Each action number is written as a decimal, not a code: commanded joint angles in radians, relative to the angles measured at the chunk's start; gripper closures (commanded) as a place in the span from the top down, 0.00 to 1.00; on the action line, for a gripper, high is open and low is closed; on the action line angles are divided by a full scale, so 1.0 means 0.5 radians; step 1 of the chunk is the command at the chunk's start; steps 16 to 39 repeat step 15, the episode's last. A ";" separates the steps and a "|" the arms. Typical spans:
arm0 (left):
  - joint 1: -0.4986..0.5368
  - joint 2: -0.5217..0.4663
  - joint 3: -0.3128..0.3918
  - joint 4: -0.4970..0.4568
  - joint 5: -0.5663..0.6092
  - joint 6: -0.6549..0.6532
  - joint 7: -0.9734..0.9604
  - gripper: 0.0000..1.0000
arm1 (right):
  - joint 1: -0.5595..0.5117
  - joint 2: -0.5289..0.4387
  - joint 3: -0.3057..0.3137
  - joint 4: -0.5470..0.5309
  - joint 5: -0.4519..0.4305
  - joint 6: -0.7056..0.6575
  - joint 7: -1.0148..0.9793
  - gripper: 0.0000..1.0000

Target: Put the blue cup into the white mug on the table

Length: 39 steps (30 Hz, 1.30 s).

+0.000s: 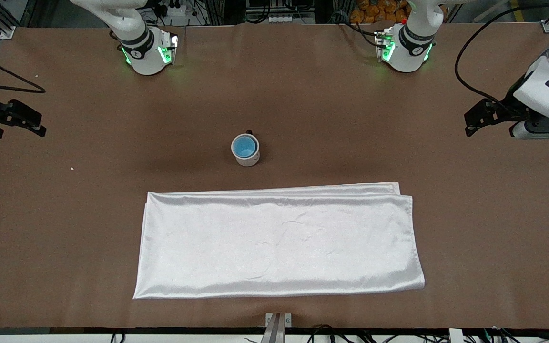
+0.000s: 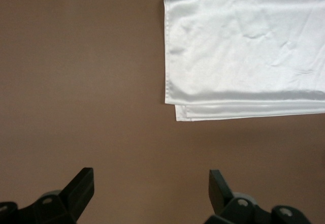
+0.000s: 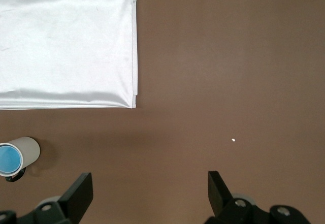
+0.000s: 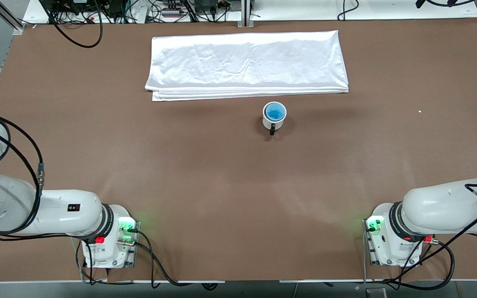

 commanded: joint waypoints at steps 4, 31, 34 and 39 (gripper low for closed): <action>0.031 -0.014 -0.017 0.041 -0.081 -0.154 0.034 1.00 | -0.005 -0.015 0.012 -0.003 -0.028 -0.015 0.019 1.00; 0.031 -0.011 -0.017 0.038 -0.081 -0.157 0.034 1.00 | 0.002 -0.012 0.012 -0.003 -0.028 0.001 0.019 1.00; 0.031 -0.011 -0.017 0.038 -0.081 -0.157 0.034 1.00 | 0.002 -0.012 0.012 -0.003 -0.028 0.001 0.019 1.00; 0.031 -0.011 -0.017 0.038 -0.081 -0.157 0.034 1.00 | 0.002 -0.012 0.012 -0.003 -0.028 0.001 0.019 1.00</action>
